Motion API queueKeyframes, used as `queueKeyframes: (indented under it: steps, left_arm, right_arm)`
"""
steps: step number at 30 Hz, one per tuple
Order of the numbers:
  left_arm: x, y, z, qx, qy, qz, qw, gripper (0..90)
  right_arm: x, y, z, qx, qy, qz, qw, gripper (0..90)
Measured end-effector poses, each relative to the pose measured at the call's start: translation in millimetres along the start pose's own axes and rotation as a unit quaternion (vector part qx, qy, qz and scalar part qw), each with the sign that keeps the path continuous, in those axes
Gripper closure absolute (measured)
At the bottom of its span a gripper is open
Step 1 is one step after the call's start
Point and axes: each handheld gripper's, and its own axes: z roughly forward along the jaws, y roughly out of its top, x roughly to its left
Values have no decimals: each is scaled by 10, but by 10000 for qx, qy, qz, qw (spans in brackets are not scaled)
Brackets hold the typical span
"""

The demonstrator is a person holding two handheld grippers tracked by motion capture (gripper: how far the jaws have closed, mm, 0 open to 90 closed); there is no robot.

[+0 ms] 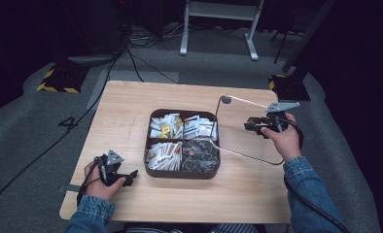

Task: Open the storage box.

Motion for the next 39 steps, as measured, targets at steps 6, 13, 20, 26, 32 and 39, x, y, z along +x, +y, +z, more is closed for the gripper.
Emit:
queueKeyframes:
  steps: [6, 13, 20, 26, 32, 39]
  left_arm:
    - [0, 0, 0, 1, 1, 2, 10000, 104]
    - [0, 0, 0, 1, -1, -1, 10000, 105]
    - [0, 0, 0, 1, 0, 0, 10000, 105]
    - [0, 0, 0, 0, 0, 0, 10000, 104]
    - [0, 0, 0, 1, -1, 0, 10000, 105]
    - [0, 0, 0, 2, 0, 1, 10000, 105]
  right_arm:
    - [-164, -115, -37, 58, -182, 76, 9998, 586]
    - [-291, -221, -44, 157, -292, 177, 9993, 586]
    - [-417, -353, 17, 301, -452, 134, 9984, 586]
    - [-454, -431, 94, 414, -464, 152, 9979, 586]
    - [-488, -524, 186, 536, -395, 302, 9973, 586]
    - [-523, -626, 262, 614, -432, 385, 9964, 585]
